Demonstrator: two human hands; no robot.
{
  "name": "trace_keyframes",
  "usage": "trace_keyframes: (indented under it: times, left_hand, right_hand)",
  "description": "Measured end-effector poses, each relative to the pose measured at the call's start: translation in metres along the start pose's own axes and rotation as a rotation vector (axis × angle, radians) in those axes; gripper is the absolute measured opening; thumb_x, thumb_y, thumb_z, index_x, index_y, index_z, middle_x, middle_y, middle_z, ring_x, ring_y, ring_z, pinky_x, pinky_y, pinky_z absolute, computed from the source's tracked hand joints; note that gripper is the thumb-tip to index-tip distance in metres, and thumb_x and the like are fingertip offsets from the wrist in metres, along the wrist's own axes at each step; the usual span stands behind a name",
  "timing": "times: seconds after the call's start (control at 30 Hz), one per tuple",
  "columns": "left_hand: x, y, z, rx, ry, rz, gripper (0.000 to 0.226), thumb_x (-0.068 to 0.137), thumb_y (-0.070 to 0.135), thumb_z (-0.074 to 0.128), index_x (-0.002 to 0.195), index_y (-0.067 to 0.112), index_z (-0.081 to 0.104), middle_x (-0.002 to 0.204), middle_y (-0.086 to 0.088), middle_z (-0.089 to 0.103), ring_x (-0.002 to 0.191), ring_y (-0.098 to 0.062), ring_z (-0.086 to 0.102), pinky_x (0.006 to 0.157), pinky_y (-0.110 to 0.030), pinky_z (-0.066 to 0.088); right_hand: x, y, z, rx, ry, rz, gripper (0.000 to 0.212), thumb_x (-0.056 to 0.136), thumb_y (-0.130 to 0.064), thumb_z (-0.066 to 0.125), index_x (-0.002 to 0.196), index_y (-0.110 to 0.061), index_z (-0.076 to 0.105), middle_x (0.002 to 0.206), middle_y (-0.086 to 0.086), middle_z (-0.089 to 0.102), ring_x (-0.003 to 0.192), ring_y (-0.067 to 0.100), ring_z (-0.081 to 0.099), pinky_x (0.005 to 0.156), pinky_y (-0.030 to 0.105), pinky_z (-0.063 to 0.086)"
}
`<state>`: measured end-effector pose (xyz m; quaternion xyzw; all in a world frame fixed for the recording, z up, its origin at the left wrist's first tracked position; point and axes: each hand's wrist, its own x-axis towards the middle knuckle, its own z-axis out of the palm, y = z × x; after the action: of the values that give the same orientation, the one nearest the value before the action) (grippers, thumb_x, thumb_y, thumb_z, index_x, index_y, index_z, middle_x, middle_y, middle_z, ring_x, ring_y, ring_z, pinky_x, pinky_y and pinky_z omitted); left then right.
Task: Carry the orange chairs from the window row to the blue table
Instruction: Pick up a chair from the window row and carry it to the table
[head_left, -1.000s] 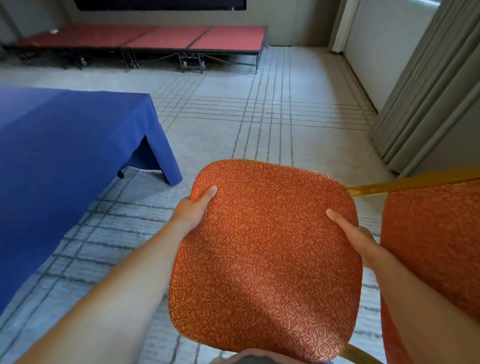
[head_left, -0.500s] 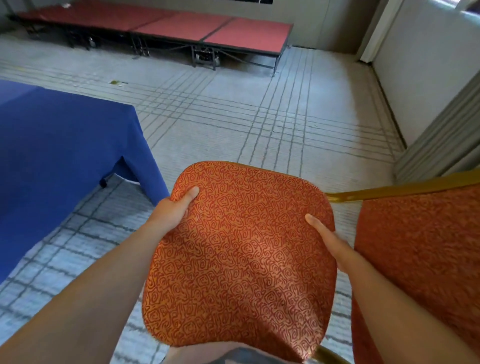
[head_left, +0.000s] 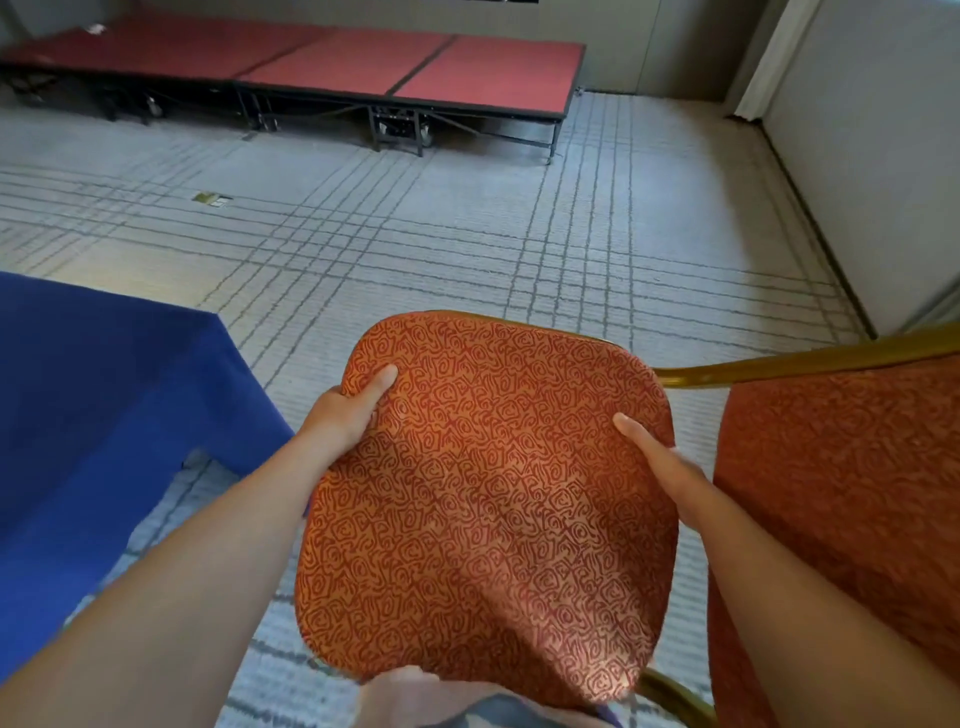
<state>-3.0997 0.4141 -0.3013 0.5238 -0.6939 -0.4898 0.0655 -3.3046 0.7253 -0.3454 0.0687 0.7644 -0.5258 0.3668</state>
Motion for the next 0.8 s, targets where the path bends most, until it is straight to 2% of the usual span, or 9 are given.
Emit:
trace_keyframes:
  times: [0.27, 0.37, 0.43, 0.5, 0.53, 0.63, 0.73, 0.8]
  left_hand:
    - [0.155, 0.094, 0.003, 0.054, 0.02, -0.037, 0.092, 0.077, 0.077, 0.047, 0.126, 0.0, 0.057, 0.128, -0.022, 0.057, 0.116, -0.036, 0.054, 0.088, -0.033, 0.039]
    - [0.215, 0.119, 0.01, 0.035, 0.046, -0.062, 0.097, 0.073, 0.081, 0.046, 0.127, 0.002, 0.056, 0.129, -0.022, 0.057, 0.116, -0.036, 0.055, 0.092, -0.035, 0.041]
    - [0.263, 0.148, 0.012, -0.004, 0.067, -0.085, 0.093, 0.072, 0.083, 0.045, 0.117, 0.003, 0.062, 0.122, -0.019, 0.06, 0.114, -0.036, 0.056, 0.091, -0.036, 0.041]
    - [0.304, 0.179, 0.015, -0.036, 0.099, -0.101, 0.081, 0.075, 0.08, 0.045, 0.102, 0.006, 0.064, 0.11, -0.013, 0.059, 0.113, -0.035, 0.056, 0.089, -0.034, 0.039]
    - [0.319, 0.189, 0.015, -0.04, 0.111, -0.114, 0.079, 0.076, 0.079, 0.046, 0.102, 0.007, 0.064, 0.108, -0.013, 0.059, 0.113, -0.034, 0.056, 0.089, -0.033, 0.039]
    - [0.358, 0.203, 0.011, -0.088, 0.144, -0.17, 0.086, 0.07, 0.084, 0.047, 0.108, 0.009, 0.064, 0.12, -0.019, 0.062, 0.11, -0.034, 0.058, 0.092, -0.037, 0.043]
    - [0.394, 0.209, -0.004, -0.143, 0.186, -0.232, 0.108, 0.061, 0.091, 0.047, 0.126, 0.006, 0.059, 0.128, -0.02, 0.059, 0.115, -0.035, 0.057, 0.096, -0.039, 0.043]
    - [0.417, 0.212, -0.014, -0.182, 0.231, -0.248, 0.108, 0.062, 0.089, 0.049, 0.132, 0.007, 0.055, 0.131, -0.02, 0.056, 0.118, -0.036, 0.055, 0.098, -0.039, 0.042]
  right_hand:
    - [0.134, -0.136, 0.044, -0.038, -0.05, -0.009, 0.122, 0.034, -0.084, 0.08, 0.136, -0.02, 0.058, 0.123, 0.008, 0.067, 0.109, 0.028, 0.064, 0.104, 0.046, 0.048]
    - [0.186, -0.186, 0.065, -0.081, -0.078, -0.029, 0.107, 0.056, -0.077, 0.077, 0.141, -0.017, 0.052, 0.133, 0.012, 0.061, 0.116, 0.03, 0.059, 0.104, 0.043, 0.045]
    - [0.233, -0.235, 0.078, -0.114, -0.089, -0.058, 0.1, 0.063, -0.073, 0.075, 0.141, -0.015, 0.052, 0.132, 0.012, 0.062, 0.111, 0.029, 0.06, 0.099, 0.039, 0.046]
    - [0.278, -0.284, 0.087, -0.143, -0.091, -0.065, 0.105, 0.055, -0.076, 0.077, 0.139, -0.015, 0.054, 0.127, 0.011, 0.065, 0.108, 0.028, 0.062, 0.098, 0.04, 0.048]
    - [0.296, -0.303, 0.092, -0.16, -0.097, -0.062, 0.107, 0.053, -0.077, 0.078, 0.138, -0.016, 0.055, 0.125, 0.011, 0.066, 0.107, 0.029, 0.063, 0.097, 0.041, 0.049]
    - [0.34, -0.344, 0.112, -0.183, -0.145, -0.043, 0.105, 0.054, -0.072, 0.081, 0.138, -0.014, 0.056, 0.119, 0.01, 0.068, 0.103, 0.027, 0.065, 0.092, 0.039, 0.051]
    - [0.38, -0.377, 0.146, -0.219, -0.202, -0.04, 0.107, 0.049, -0.071, 0.083, 0.136, -0.014, 0.057, 0.116, 0.01, 0.07, 0.102, 0.028, 0.067, 0.098, 0.044, 0.052]
    - [0.407, -0.397, 0.172, -0.254, -0.234, -0.047, 0.111, 0.043, -0.074, 0.084, 0.133, -0.014, 0.059, 0.114, 0.011, 0.071, 0.101, 0.029, 0.068, 0.099, 0.046, 0.052]
